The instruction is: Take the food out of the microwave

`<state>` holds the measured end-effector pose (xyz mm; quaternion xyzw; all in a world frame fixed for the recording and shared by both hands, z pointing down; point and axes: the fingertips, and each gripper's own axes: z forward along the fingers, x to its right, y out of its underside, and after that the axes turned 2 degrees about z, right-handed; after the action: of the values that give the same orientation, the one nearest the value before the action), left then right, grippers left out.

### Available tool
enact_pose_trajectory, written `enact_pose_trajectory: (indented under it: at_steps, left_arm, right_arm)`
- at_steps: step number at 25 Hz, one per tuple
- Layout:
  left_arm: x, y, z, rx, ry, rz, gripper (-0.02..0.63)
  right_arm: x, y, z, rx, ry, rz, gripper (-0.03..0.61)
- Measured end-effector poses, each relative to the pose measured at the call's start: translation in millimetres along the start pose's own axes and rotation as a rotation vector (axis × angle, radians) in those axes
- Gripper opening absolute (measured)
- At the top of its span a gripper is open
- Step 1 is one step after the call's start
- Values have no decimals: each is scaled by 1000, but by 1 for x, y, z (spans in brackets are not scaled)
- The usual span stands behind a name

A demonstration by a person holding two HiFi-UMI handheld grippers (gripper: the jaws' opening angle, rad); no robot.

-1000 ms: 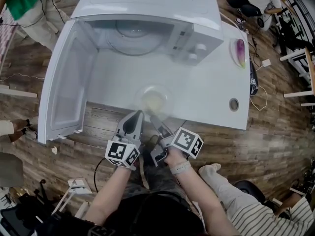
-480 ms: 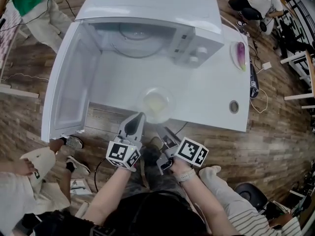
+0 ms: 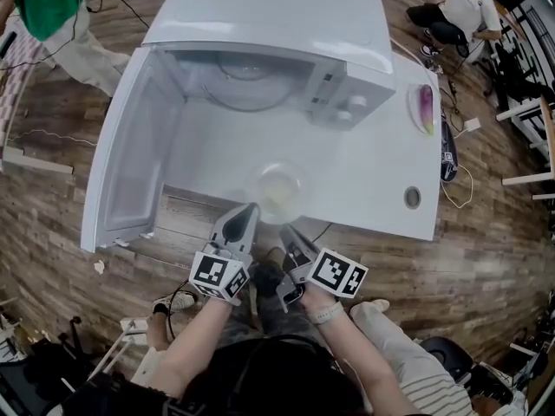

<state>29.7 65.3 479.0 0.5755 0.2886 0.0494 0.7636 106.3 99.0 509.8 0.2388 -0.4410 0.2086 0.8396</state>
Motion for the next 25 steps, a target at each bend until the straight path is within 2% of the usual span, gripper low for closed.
enact_pose_trajectory:
  at_steps: [6, 11, 17, 25]
  left_arm:
    - [0, -9, -1, -3, 8, 7, 9]
    - [-1, -15, -1, -3, 22, 17, 9]
    - [6, -24, -4, -3, 50, 27, 9]
    - [13, -38, -10, 5, 83, 33, 9]
  right_arm:
    - [-17, -6, 4, -14, -33, -96, 17]
    - [-32, -11, 9, -19, -55, -243, 17]
    - [-50, -19, 5, 17, -89, -366, 17]
    - [-73, -26, -12, 64, -125, -634, 17]
